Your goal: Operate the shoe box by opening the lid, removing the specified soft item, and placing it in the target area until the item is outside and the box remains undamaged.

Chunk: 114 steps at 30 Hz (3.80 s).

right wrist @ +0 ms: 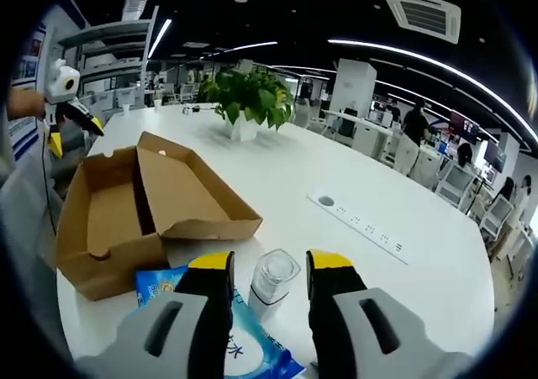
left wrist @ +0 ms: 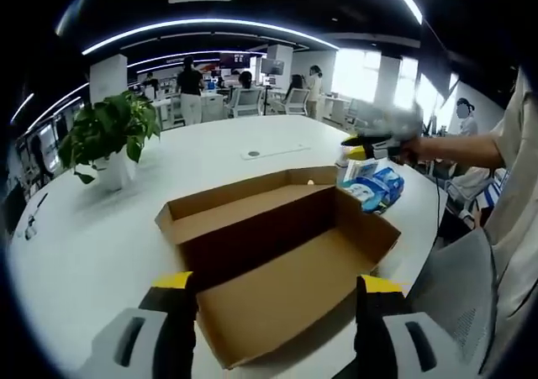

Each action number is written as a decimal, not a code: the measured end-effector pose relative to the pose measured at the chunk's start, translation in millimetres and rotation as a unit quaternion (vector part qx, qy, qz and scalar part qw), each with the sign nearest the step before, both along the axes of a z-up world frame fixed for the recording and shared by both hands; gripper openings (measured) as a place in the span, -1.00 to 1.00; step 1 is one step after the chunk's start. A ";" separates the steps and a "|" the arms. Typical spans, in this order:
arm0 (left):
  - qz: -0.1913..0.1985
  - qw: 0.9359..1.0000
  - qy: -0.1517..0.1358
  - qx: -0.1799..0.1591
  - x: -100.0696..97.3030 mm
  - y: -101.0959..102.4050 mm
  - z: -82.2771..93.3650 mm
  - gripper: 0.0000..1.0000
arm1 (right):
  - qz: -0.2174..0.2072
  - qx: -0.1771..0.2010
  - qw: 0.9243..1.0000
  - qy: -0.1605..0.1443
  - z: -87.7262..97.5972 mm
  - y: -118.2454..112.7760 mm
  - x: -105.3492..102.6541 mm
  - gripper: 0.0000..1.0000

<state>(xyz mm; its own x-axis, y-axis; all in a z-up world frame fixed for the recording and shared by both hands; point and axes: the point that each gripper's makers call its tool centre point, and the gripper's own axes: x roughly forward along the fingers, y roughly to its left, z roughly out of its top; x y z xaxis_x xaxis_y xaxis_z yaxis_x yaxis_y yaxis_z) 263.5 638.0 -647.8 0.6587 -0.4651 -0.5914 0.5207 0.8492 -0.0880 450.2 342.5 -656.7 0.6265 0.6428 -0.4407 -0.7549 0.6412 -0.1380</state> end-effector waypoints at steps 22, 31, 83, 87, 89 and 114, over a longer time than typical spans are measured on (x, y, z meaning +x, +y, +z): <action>0.099 0.993 0.040 0.040 -9.3 45.2 -26.4 -0.28 | -0.005 -0.016 0.998 0.064 24.3 30.7 -10.9 -0.35; 0.146 0.986 0.065 0.047 -15.7 62.9 -41.7 -0.40 | -0.005 -0.031 0.995 0.092 16.8 44.1 -7.6 -0.41; 0.279 0.953 0.116 -0.035 -18.2 73.6 -63.6 -0.92 | -0.109 -0.087 0.951 0.277 -78.2 90.2 34.9 -0.64; 0.280 0.952 0.117 -0.036 -18.2 73.7 -63.5 -0.92 | -0.126 -0.080 0.946 0.288 -80.7 91.1 34.3 -0.72; 0.279 0.952 0.117 -0.035 -18.2 73.7 -63.5 -0.92 | -0.140 -0.076 0.941 0.300 -83.1 90.9 33.7 -0.74; 0.282 0.952 0.116 -0.037 -18.7 73.3 -63.8 -0.93 | -0.160 -0.058 0.947 0.272 -55.9 90.3 30.6 -0.94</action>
<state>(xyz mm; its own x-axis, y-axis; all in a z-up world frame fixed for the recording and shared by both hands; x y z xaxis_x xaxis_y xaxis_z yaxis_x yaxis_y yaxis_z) 244.8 711.3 -711.6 0.6715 -0.1222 -0.7308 -0.0570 0.9749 -0.2154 480.7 432.8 -712.6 0.4405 0.3863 -0.8104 -0.5040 0.8534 0.1328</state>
